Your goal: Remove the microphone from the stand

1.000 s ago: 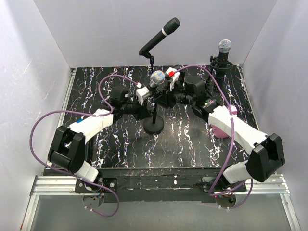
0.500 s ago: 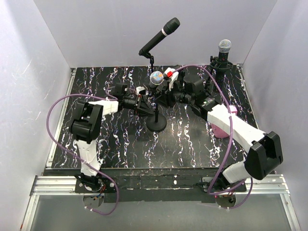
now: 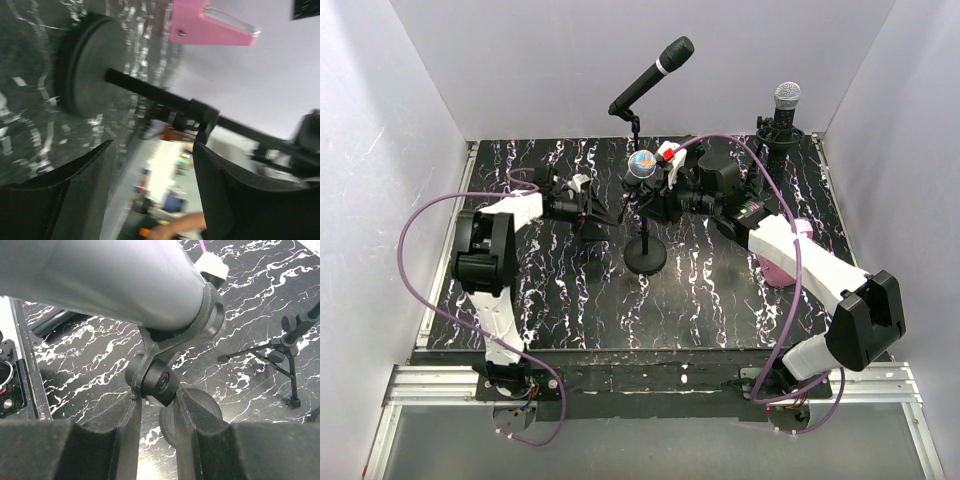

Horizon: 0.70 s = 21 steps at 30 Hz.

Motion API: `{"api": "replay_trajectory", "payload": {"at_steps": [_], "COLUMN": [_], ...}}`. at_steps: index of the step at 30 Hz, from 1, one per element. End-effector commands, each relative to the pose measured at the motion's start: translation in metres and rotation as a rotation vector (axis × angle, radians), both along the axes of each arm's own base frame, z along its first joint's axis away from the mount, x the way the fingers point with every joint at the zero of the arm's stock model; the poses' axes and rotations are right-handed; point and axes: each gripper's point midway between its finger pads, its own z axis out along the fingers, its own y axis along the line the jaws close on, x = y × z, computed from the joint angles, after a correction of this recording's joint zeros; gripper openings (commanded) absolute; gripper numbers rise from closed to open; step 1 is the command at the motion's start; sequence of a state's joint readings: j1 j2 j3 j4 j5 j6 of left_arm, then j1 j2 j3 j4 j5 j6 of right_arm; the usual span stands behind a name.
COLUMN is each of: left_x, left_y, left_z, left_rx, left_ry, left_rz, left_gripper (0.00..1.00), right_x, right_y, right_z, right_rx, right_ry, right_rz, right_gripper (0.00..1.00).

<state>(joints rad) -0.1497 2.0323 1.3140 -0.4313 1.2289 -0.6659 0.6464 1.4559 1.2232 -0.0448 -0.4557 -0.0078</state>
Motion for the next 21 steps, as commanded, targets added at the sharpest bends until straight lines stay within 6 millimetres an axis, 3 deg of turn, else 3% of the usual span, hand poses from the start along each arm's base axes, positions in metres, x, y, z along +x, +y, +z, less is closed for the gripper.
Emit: {"api": "replay_trajectory", "payload": {"at_steps": [1,5,10,13,21], "left_x": [-0.003,0.003,-0.014,-0.015,-0.004], "left_y": [0.032,0.035,0.014,0.0,-0.03], "left_z": [0.017,0.055,0.07,0.072,0.055], "left_rx": [0.279,0.351,0.439,0.492,0.548], "left_ry": [-0.632,-1.286,-1.964,-2.195,-2.271], "left_rz": [-0.104,-0.174,-0.458,-0.499,-0.519], "left_gripper": [0.61,0.61,0.57,0.57,0.52], "right_x": [-0.02,-0.019,-0.02,-0.02,-0.021], "right_y": [0.003,0.002,0.002,0.003,0.002], "right_z": [-0.013,-0.015,-0.016,-0.016,-0.017], "right_rx": [-0.035,-0.036,-0.032,-0.03,-0.032], "right_ry": [0.094,0.099,0.114,0.12,0.124], "right_rz": [0.057,0.052,0.047,0.046,0.044], "right_gripper": [0.01,0.01,0.01,0.01,0.01]}}
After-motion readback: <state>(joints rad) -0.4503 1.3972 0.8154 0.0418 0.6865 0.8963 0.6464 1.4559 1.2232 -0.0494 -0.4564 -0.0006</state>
